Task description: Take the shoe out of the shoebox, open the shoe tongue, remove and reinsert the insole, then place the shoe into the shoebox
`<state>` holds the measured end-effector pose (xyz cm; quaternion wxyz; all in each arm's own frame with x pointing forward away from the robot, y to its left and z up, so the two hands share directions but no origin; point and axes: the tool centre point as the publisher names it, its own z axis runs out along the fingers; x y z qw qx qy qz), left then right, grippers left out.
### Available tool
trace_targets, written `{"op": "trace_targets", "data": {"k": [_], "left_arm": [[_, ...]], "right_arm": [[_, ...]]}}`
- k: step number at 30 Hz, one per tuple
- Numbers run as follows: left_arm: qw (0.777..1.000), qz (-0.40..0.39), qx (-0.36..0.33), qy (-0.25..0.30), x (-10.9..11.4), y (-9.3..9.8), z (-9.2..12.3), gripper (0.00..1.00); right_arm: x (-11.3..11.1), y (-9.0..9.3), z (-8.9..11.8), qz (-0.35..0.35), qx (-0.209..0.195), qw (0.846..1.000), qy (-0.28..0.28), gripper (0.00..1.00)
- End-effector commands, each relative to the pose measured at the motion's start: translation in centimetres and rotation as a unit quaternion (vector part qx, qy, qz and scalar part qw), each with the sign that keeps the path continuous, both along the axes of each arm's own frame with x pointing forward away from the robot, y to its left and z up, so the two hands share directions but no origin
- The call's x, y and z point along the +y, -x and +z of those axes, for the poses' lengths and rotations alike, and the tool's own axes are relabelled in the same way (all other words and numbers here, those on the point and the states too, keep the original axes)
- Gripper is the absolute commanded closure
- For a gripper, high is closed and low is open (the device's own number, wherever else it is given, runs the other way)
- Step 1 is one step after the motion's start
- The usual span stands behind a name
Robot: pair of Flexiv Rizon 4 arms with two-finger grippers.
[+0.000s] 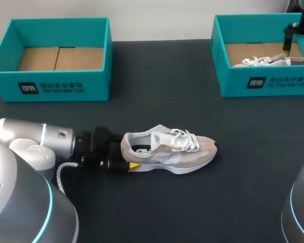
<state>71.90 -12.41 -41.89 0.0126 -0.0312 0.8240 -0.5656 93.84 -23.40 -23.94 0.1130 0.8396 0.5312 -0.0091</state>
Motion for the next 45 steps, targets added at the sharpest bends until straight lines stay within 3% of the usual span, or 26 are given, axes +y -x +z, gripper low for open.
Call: {"op": "trace_targets", "data": {"k": [1,8,14,18,25,34,45], "left_arm": [[1.0,0.0,0.001,-0.001,0.1,0.1,-0.3,1.0],[1.0,0.0,0.001,-0.001,0.1,0.1,-0.3,1.0],[1.0,0.0,0.001,-0.001,0.1,0.1,-0.3,1.0],[1.0,0.0,0.001,-0.001,0.1,0.1,-0.3,1.0],[1.0,0.0,0.001,-0.001,0.1,0.1,-0.3,1.0],[1.0,0.0,0.001,-0.001,0.1,0.1,-0.3,1.0],[1.0,0.0,0.001,-0.001,0.1,0.1,-0.3,1.0]], "right_arm": [[0.0,0.1,0.0,0.0,-0.002,1.0,0.0,0.0],[0.0,0.1,0.0,0.0,-0.002,1.0,0.0,0.0],[7.1,2.7,-0.4,0.008,0.02,1.0,-0.01,0.0],[11.5,5.2,-0.2,0.01,0.009,1.0,-0.02,0.0],[17.4,10.0,-0.3,0.003,-0.014,0.999,-0.034,0.0],[24.7,14.1,0.0,0.056,-0.036,0.997,-0.045,0.0],[24.7,14.1,0.0,0.056,-0.036,0.997,-0.045,0.0]]}}
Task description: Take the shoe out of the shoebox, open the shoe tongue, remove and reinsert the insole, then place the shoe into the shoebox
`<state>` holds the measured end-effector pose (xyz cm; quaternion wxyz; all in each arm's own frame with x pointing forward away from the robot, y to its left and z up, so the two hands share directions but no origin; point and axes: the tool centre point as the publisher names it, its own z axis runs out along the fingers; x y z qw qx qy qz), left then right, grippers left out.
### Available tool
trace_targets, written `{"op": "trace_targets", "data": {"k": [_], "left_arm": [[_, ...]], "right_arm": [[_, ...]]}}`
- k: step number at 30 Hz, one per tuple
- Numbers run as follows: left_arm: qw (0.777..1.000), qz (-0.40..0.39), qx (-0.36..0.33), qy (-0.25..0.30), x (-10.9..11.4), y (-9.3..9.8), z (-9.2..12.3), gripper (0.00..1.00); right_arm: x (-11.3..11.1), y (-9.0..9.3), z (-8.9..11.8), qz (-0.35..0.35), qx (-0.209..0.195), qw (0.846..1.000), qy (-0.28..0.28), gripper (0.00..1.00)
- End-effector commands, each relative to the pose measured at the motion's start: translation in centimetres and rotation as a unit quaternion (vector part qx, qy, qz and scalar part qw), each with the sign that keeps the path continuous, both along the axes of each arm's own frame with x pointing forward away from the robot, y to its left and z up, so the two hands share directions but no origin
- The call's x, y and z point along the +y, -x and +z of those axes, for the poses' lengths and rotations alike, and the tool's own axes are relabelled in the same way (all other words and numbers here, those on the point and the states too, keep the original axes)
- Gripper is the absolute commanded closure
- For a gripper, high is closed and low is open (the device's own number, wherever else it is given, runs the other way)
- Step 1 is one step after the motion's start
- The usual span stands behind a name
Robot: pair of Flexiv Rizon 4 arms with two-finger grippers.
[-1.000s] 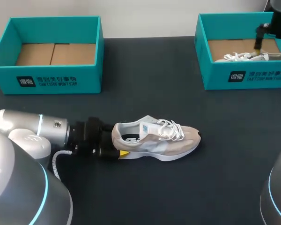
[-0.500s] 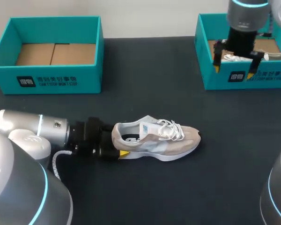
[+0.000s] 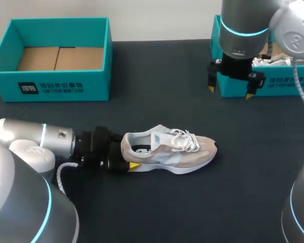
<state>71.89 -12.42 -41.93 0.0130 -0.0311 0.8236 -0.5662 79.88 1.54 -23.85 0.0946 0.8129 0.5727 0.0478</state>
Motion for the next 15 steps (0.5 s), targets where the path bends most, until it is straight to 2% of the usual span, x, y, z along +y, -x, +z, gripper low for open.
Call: {"op": "trace_targets", "data": {"k": [1,9,11,15], "left_arm": [[1.0,-0.001,0.001,-0.002,0.1,0.0,-0.3,1.0],[1.0,-0.001,0.001,-0.002,0.1,0.0,-0.3,1.0],[1.0,-0.001,0.001,-0.002,0.1,0.0,-0.3,1.0],[1.0,-0.001,0.001,-0.002,0.1,0.0,-0.3,1.0]], "right_arm": [[-0.2,0.2,-0.1,0.001,-0.003,1.0,-0.003,0.0],[-0.2,0.2,-0.1,0.001,-0.003,1.0,-0.003,0.0],[1.5,0.8,-0.9,0.024,0.001,1.0,-0.013,0.0],[4.9,2.7,-2.5,0.026,0.017,0.999,-0.009,0.0]]}}
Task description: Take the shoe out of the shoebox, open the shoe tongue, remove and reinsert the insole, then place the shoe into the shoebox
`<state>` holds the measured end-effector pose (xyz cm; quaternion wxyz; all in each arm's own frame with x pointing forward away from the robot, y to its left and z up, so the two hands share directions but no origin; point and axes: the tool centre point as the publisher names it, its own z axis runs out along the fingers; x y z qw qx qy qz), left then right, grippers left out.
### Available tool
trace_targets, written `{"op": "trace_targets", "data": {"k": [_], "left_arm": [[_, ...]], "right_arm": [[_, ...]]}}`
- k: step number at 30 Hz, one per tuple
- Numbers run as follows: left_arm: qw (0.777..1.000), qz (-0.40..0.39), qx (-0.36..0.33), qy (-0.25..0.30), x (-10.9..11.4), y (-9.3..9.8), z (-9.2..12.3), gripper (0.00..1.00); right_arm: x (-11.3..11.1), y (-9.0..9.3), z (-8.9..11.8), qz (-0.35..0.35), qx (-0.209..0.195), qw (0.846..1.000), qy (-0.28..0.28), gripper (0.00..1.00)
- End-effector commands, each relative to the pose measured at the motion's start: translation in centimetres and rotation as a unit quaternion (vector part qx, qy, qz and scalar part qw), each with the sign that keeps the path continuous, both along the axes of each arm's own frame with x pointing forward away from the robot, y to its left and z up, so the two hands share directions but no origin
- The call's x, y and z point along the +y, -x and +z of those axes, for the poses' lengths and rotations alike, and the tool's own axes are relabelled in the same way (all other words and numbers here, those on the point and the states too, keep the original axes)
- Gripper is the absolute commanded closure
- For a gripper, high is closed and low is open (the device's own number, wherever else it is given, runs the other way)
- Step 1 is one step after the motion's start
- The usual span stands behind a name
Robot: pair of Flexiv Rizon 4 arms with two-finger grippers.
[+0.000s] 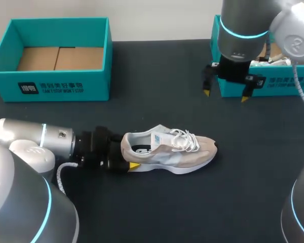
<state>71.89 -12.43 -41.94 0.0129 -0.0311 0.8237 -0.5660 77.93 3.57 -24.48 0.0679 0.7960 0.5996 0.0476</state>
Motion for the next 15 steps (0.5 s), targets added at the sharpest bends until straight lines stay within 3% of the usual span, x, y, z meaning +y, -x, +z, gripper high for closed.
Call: {"op": "trace_targets", "data": {"k": [1,9,15], "left_arm": [[1.0,-0.001,0.001,-0.002,0.2,0.0,-0.3,1.0],[1.0,-0.001,0.001,-0.002,0.2,0.0,-0.3,1.0],[1.0,-0.001,0.001,-0.002,0.2,0.0,-0.3,1.0]], "right_arm": [[3.7,1.2,-1.8,-0.001,0.001,1.0,0.007,0.0],[10.0,4.0,-1.8,-0.015,0.025,0.998,0.051,0.0],[13.4,5.1,-2.4,-0.034,0.027,0.997,0.059,0.0]]}}
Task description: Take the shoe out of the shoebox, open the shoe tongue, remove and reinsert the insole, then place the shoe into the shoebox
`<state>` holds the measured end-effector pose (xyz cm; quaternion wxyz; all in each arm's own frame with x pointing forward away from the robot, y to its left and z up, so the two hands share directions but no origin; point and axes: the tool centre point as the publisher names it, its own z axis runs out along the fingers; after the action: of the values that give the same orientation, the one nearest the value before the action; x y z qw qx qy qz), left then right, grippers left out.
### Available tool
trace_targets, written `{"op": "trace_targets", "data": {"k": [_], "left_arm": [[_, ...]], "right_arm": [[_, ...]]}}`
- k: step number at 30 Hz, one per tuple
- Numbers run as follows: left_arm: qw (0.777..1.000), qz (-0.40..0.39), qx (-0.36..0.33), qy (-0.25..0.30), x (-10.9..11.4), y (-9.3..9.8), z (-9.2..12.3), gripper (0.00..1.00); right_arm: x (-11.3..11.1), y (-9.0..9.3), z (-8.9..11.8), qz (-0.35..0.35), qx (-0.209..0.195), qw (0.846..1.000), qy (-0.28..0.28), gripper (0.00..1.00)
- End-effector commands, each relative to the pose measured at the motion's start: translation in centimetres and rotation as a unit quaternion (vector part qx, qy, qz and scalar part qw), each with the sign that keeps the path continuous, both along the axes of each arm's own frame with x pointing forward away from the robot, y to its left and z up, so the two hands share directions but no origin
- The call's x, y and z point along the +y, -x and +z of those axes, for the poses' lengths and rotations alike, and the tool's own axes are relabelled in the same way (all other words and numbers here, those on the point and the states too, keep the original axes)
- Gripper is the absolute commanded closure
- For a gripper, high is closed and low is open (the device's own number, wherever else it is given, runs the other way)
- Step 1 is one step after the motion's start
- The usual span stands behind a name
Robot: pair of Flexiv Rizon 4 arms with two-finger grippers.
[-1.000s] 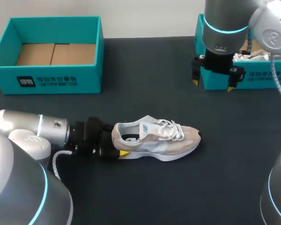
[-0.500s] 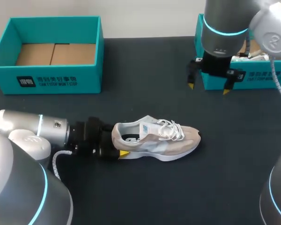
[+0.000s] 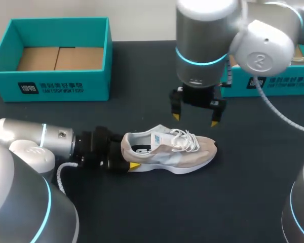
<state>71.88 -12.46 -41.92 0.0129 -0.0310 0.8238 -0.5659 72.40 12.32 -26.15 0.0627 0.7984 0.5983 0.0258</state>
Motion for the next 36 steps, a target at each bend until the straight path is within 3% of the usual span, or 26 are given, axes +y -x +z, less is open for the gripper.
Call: {"op": "trace_targets", "data": {"k": [1,15,23,36], "left_arm": [[1.0,-0.001,0.001,-0.001,0.2,0.0,-0.3,1.0],[1.0,-0.001,0.001,-0.001,0.2,0.0,-0.3,1.0],[1.0,-0.001,0.001,-0.001,0.2,0.0,-0.3,1.0],[1.0,-0.001,0.001,-0.001,0.2,0.0,-0.3,1.0]], "right_arm": [[5.2,-0.4,-0.9,-0.027,0.007,0.998,0.05,0.0],[9.3,0.7,-4.0,0.021,0.025,0.994,0.101,0.0],[10.6,1.1,-5.7,0.057,0.059,0.987,0.139,0.0],[11.4,1.5,-7.6,0.071,0.081,0.98,0.169,0.0]]}}
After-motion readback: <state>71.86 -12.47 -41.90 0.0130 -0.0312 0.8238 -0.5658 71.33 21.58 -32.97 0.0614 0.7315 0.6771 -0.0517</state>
